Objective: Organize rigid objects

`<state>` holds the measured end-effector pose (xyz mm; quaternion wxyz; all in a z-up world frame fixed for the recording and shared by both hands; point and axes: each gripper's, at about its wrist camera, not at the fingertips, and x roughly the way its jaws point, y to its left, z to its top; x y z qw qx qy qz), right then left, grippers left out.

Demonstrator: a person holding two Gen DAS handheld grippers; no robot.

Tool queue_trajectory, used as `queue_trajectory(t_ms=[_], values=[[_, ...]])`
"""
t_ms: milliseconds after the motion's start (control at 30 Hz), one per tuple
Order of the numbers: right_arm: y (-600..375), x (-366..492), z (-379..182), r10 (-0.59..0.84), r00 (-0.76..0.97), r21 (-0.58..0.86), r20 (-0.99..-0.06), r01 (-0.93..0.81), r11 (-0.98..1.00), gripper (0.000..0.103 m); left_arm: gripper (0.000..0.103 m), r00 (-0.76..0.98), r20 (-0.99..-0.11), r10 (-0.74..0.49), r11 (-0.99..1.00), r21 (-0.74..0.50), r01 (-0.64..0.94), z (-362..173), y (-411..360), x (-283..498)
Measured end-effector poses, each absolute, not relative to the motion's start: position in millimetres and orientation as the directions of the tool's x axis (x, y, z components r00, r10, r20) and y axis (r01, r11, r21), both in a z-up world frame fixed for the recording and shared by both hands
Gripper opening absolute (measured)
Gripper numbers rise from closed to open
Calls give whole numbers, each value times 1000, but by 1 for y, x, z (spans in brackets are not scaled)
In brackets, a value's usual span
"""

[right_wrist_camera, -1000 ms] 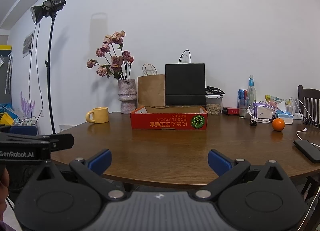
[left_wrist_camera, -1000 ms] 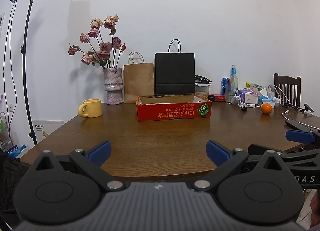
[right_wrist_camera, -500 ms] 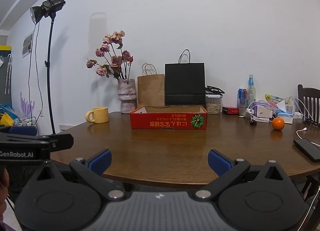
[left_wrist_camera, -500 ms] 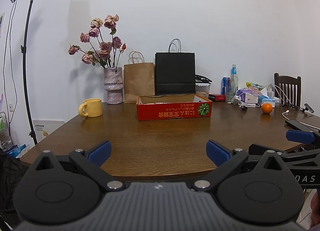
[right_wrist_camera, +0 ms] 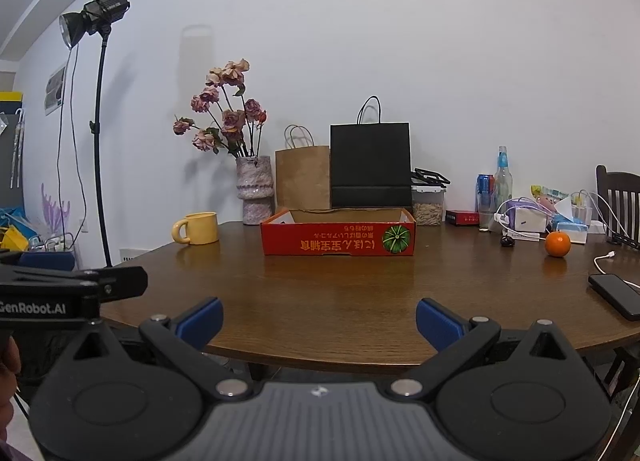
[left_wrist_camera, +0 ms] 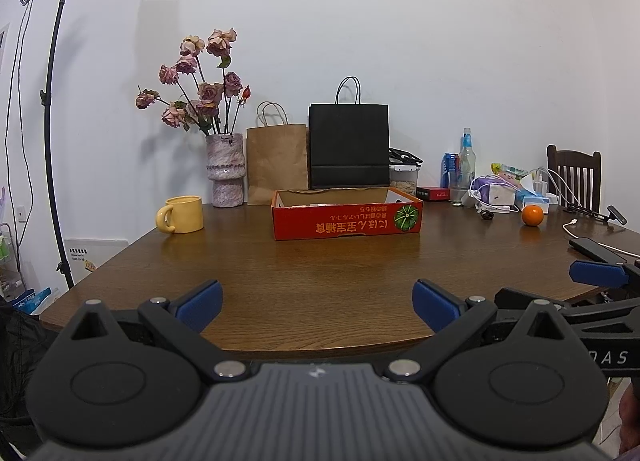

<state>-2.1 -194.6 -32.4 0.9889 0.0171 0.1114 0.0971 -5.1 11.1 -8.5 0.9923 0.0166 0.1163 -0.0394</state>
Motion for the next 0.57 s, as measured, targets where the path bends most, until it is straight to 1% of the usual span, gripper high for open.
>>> queue_trajectory(t_ms=[100,567], values=[[-195,-2,-32,196,956,55,-217,-188,981,103,103,966,-243,-84,996,13,90,-10,12,-4],[-195,-2,-33,189,957,62,-219,-180,982,103,103,966,-243,-89,995,25,98,-12,12,-7]])
